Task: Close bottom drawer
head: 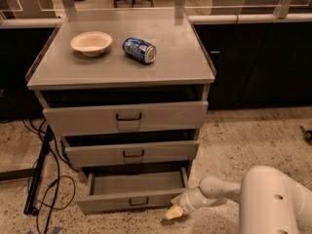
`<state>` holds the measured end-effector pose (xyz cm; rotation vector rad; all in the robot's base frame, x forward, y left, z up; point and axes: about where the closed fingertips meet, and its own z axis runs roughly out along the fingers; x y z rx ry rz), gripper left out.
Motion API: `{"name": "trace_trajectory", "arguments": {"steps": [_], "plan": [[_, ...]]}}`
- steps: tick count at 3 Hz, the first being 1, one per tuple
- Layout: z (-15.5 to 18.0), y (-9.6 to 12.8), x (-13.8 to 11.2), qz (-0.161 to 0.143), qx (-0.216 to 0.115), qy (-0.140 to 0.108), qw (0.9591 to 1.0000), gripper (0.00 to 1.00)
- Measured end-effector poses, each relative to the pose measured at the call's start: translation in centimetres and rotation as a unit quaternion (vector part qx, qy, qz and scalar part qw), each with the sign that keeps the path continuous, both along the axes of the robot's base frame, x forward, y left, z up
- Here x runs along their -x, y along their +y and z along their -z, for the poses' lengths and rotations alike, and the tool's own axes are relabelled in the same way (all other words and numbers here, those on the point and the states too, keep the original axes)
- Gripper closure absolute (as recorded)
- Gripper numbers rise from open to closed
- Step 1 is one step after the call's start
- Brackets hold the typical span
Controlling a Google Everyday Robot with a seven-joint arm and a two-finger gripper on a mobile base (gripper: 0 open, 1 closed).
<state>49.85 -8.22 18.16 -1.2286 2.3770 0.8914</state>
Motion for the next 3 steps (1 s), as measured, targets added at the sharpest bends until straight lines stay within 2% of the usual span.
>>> {"name": "trace_trajectory", "arguments": {"steps": [1,2,3], "plan": [[-0.4,1.5,-7.7,-0.007,0.021,-0.044,0.9988,0.75],[-0.7,1.6,-9.7,-0.006,0.033,-0.057,0.9978,0.97],[-0.7,1.6,-9.7,-0.006,0.033,-0.057,0.9978,0.0]]}}
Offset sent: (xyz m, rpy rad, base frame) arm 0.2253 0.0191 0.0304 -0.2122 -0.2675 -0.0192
